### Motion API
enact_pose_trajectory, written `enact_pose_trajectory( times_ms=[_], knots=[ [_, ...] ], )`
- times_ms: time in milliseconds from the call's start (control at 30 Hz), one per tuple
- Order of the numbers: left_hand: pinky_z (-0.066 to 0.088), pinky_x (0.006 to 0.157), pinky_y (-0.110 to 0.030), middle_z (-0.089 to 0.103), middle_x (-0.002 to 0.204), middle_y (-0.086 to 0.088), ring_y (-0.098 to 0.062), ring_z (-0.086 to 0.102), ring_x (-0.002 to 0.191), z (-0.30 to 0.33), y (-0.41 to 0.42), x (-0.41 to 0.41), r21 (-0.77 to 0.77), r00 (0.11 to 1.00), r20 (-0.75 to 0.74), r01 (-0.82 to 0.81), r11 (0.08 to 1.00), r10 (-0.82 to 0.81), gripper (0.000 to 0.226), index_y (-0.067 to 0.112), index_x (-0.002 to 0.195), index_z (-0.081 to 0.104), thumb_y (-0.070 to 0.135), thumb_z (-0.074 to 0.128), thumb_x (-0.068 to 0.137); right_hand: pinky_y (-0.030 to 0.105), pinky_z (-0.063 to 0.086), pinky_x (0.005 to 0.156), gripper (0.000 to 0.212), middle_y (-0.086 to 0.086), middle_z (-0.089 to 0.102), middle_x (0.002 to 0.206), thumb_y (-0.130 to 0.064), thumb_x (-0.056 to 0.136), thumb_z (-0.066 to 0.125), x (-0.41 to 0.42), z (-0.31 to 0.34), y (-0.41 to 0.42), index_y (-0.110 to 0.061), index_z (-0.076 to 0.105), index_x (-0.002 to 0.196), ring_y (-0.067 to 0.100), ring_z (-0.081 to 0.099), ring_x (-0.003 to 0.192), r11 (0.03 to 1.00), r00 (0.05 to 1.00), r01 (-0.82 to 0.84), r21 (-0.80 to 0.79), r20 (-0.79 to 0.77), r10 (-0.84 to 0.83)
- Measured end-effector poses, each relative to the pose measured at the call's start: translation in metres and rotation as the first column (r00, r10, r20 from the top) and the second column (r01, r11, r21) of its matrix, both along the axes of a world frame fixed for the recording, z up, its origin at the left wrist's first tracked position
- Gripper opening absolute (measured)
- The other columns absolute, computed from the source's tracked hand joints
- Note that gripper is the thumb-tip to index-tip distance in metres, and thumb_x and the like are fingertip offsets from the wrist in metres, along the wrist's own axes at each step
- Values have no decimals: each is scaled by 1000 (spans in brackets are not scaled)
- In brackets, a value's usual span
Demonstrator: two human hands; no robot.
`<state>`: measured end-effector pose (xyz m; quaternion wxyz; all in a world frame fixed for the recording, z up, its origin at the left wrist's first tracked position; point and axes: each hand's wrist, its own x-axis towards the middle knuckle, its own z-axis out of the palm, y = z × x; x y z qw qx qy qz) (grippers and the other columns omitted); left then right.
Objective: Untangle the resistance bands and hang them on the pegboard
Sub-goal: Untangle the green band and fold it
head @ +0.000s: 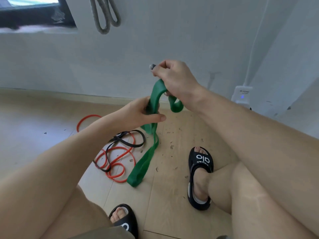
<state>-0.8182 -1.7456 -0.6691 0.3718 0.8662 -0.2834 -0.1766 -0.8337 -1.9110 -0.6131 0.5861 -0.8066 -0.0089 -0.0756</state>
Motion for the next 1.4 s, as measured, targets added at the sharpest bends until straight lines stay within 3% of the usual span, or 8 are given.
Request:
enact_pose_trajectory(
  times_ms=[233,333,500,633,800,1067,1267,1400],
  knots=[
    [42,61,-25,58,84,-1,-17,55,72,-5,-2,4,207,966,255,-14,978,-40,31,19,97,49,23,77,86,23,40,44,21,0,48,62,-23,98,63,5,2,-39,-11,55,82,9,45,45,981,992,126,149,-6,-126],
    [52,69,-40,61,85,-4,-24,59,76,-4,3,8,206,956,291,-31,978,-31,24,14,96,54,24,74,86,24,43,48,24,1,59,63,-29,101,59,4,-9,-55,-11,60,86,8,51,43,966,989,97,-241,-87,-121],
    [53,74,-38,62,85,5,-14,61,77,0,15,8,210,946,316,3,978,-70,24,23,102,53,36,70,91,34,45,84,35,6,66,110,-39,107,44,8,-31,-55,-12,64,118,25,57,95,671,953,-164,-723,-292,-82],
    [50,69,-26,64,86,8,-7,62,77,8,1,-1,176,930,356,26,984,-88,28,20,106,55,37,71,91,37,46,100,46,2,70,115,-45,109,31,-1,-17,-13,-15,64,123,15,62,110,934,990,-104,-341,-130,63],
    [47,59,-21,64,75,4,-6,59,66,15,-1,-3,60,947,321,-47,997,26,23,19,88,64,39,72,82,41,51,91,51,0,69,102,-61,104,30,-7,-28,8,-21,61,102,18,64,97,842,958,-287,-457,-141,250],
    [43,56,-11,58,71,15,2,59,62,11,2,4,96,974,222,-75,993,52,26,33,86,53,30,79,83,36,50,74,39,-1,66,91,-56,104,38,5,-25,6,-21,56,102,16,63,85,799,977,-206,-565,-73,200],
    [58,75,-34,68,92,1,-14,67,82,3,1,12,103,983,186,-23,994,3,26,21,101,58,22,77,83,25,36,59,22,-11,50,61,-38,97,65,15,-9,4,-18,61,89,6,47,57,974,998,-29,-223,47,40],
    [47,65,-17,62,85,10,-1,58,70,-4,2,16,137,979,204,-33,990,5,28,21,96,57,27,81,82,32,41,61,29,-5,47,59,-34,98,64,15,1,-3,-7,62,87,14,44,55,999,996,31,-12,82,-30]
  ],
)
